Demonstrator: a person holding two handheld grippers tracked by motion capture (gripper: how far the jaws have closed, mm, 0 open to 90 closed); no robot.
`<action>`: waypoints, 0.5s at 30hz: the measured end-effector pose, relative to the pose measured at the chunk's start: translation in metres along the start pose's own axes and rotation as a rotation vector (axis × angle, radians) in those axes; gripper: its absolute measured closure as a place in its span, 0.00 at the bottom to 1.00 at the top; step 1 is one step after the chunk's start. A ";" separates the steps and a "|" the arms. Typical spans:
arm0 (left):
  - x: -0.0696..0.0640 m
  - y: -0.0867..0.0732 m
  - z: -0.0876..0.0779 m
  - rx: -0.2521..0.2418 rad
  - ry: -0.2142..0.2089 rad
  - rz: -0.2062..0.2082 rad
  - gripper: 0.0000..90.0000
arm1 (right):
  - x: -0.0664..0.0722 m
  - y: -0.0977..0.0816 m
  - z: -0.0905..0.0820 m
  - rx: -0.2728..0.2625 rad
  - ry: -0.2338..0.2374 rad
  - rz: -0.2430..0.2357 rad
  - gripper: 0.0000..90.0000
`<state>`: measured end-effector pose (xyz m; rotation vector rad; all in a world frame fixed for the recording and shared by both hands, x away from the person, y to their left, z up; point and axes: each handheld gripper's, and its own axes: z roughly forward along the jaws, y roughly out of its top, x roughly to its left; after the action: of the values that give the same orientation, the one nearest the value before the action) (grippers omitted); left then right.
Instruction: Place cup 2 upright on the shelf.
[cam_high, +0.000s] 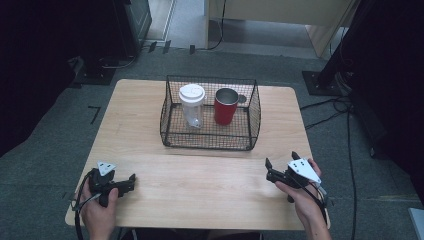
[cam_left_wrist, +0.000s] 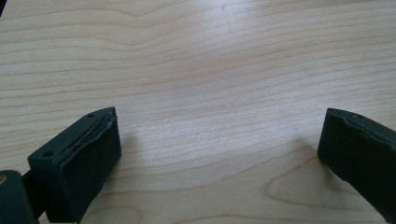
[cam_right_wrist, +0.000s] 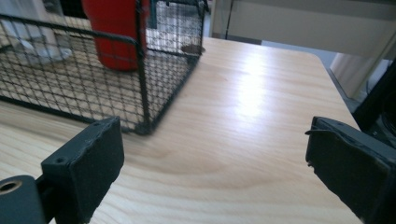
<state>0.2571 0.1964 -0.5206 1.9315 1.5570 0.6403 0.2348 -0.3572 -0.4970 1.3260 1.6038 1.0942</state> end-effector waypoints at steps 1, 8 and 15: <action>0.000 0.000 0.000 0.000 0.000 0.000 0.00 | -0.003 -0.002 -0.001 0.005 -0.010 -0.004 0.05; 0.000 0.000 0.000 0.000 0.000 0.000 0.00 | -0.019 -0.019 -0.008 0.040 -0.044 0.002 0.05; 0.000 0.000 0.000 0.000 0.000 0.000 0.00 | -0.033 -0.032 -0.015 0.077 -0.077 0.020 0.05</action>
<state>0.2571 0.1964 -0.5206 1.9317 1.5567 0.6410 0.2161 -0.3944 -0.5209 1.4209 1.5929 0.9897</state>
